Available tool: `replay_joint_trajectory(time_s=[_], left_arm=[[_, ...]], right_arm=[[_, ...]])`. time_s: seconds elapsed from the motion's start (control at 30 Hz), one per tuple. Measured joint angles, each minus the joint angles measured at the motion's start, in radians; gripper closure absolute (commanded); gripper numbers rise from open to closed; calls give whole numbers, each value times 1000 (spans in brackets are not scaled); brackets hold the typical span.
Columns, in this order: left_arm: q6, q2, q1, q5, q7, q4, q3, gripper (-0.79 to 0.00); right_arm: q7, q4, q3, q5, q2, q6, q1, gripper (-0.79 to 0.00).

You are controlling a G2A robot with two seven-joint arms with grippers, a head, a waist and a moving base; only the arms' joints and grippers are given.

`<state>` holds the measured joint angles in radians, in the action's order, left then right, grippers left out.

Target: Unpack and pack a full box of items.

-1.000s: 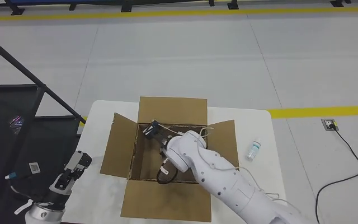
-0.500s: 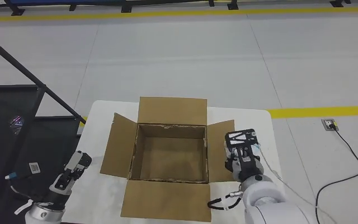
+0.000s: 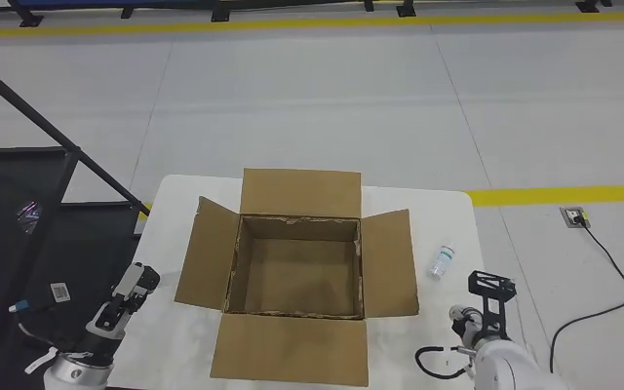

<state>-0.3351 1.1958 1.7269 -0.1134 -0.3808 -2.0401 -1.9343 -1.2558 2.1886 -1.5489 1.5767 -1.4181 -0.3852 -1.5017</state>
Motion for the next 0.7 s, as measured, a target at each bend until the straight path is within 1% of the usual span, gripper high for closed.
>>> replay_joint_trajectory(time_s=[0.2, 0.3, 0.33, 0.37, 0.4, 0.47, 0.5, 0.53, 0.57, 0.7], left_arm=[[0, 0, 0, 0, 0, 0, 0, -785], [0, 0, 0, 0, 0, 0, 0, -785], [0, 0, 0, 0, 0, 0, 0, -785], [0, 0, 0, 0, 0, 0, 0, -785], [0, 0, 0, 0, 0, 0, 0, -785], [0, 0, 0, 0, 0, 0, 0, -785], [0, 0, 0, 0, 0, 0, 0, -785], [0, 0, 0, 0, 0, 0, 0, -785], [0, 0, 0, 0, 0, 0, 0, -785], [0, 0, 0, 0, 0, 0, 0, -785]], right_arm=[[159, -146, -34, -147, -3, 30, -6, 0], [193, -182, -34, -165, -3, 41, 1, 0], [195, -188, -34, -167, -3, 45, 4, -25], [194, -192, -33, -167, -3, 48, 8, -160], [192, -198, -33, -168, -2, 51, 14, -265], [184, -207, -31, -168, -2, 55, 28, -351], [179, -212, -29, -167, -2, 57, 35, -459], [174, -219, -27, -165, -1, 60, 43, -662], [169, -226, -25, -163, -1, 62, 52, -785], [145, -264, -16, -145, -1, 56, 92, -785]])
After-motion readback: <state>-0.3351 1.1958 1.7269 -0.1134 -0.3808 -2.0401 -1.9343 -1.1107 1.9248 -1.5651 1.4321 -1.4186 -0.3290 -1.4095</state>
